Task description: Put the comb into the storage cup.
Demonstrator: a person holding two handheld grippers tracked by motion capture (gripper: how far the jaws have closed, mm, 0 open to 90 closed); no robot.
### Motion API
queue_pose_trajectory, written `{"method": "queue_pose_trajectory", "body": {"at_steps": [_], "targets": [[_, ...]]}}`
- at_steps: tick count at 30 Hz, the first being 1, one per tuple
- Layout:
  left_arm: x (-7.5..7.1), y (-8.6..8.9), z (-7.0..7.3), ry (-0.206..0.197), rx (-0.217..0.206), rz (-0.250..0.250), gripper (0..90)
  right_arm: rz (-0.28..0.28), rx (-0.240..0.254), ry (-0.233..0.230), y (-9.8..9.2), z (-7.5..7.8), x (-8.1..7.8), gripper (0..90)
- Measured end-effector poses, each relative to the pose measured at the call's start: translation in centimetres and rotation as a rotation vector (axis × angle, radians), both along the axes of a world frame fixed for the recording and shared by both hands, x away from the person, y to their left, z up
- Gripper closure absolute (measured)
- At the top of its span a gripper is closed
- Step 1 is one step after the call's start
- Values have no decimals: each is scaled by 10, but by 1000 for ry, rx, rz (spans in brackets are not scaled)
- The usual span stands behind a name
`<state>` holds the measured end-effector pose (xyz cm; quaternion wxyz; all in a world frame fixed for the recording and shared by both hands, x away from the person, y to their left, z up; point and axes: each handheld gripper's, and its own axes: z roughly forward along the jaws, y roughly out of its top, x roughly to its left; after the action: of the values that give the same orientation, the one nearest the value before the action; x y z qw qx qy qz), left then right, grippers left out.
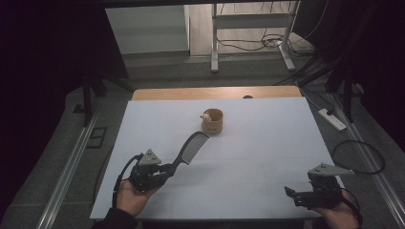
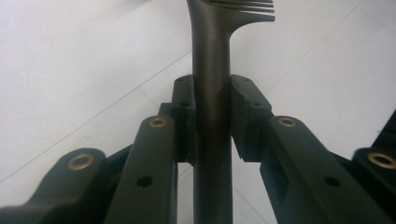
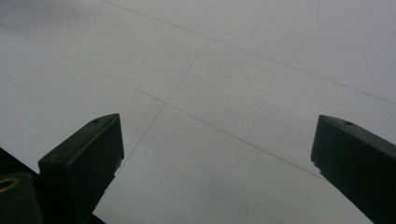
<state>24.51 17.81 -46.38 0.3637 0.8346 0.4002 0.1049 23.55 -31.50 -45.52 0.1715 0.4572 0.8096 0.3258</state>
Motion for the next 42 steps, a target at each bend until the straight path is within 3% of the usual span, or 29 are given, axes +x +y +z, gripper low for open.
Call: {"method": "queue_pose_trajectory", "body": {"at_steps": [11,19,28,42], "targets": [[-2,-4,3,-28,-38,-33,724,14,36,-24,0,3,-2,0],[-4,-7,5,-49,-70,-50,724,47,110,-71,2,10,-2,0],[-3,-15,7,-67,-80,-74,724,153,138,-131,13,25,5,0],[1,-24,8,-83,-74,-93,724,218,213,-110,34,39,25,0]]}}
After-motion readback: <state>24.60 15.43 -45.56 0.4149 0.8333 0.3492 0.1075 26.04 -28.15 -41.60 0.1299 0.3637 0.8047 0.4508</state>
